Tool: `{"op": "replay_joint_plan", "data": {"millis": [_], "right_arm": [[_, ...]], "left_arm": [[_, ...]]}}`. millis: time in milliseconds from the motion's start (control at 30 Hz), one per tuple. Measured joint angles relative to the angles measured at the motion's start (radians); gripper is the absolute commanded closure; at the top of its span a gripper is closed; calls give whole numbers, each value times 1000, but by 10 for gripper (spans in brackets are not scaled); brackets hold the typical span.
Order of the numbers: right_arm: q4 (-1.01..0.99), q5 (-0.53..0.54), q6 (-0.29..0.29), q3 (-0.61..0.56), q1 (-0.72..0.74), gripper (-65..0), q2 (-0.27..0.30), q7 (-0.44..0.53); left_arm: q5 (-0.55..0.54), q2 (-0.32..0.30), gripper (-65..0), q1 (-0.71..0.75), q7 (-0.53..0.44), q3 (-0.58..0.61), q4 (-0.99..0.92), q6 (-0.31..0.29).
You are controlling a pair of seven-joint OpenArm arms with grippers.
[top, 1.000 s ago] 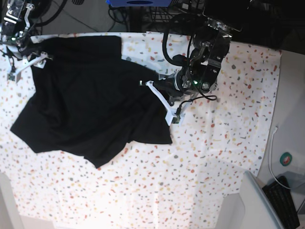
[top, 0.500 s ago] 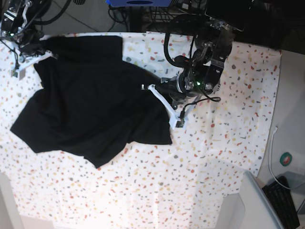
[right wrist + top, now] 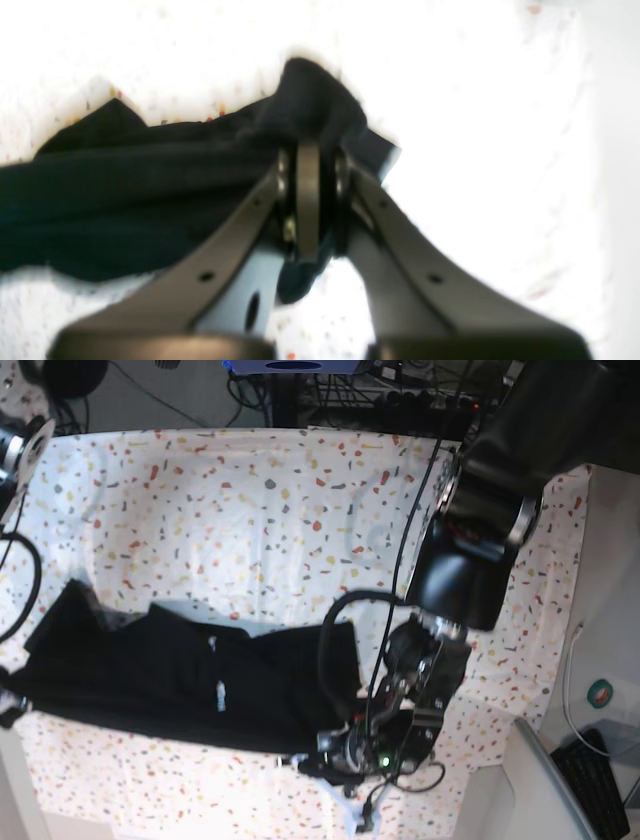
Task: Layout the t-shirt on the table in an organized manner, then fold the t-shirt properly
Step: 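Lift and shake the shirt with both grippers, then lay it down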
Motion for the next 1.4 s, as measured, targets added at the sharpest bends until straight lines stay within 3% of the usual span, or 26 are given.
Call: {"op": "replay_joint_plan", "data": {"millis": [133,200,333,400,533,600,733,933,1100,1400], "right_arm": [[-71,-6,-2,-175,264,0,91,4],[-68,6,0,-225,381,0,117,5],[-56,7,0,-263,551,0,177,-25],[-14,2,0,-250,572,0,192,-82],[158,11,0,-184,393,0,184,-175],[204,6,-2,-156,284,0,147,-177],[218,7,2,-55,28,0,56,-164],[211,-21,-7,27,-329,0,-84,-21],[170,-15,-9,31,-425,0,-113,48],[66,-14,-10,32,-417,0,-108,63]], "left_arm": [[1,74,0,-258,-147,0,-270,0],[3,87,0,-363,-186,-3,-304,3],[-4,87,0,-444,-198,-16,-145,3],[2,82,0,-410,-122,-16,-14,3],[-5,13,0,-152,-7,-13,264,2],[-1,-20,0,-11,38,-13,360,15],[13,-55,0,238,29,-15,429,38],[112,-55,0,584,-178,-13,401,47],[121,-56,0,649,-288,-11,301,43],[116,-56,0,687,-289,-16,282,44]]}}
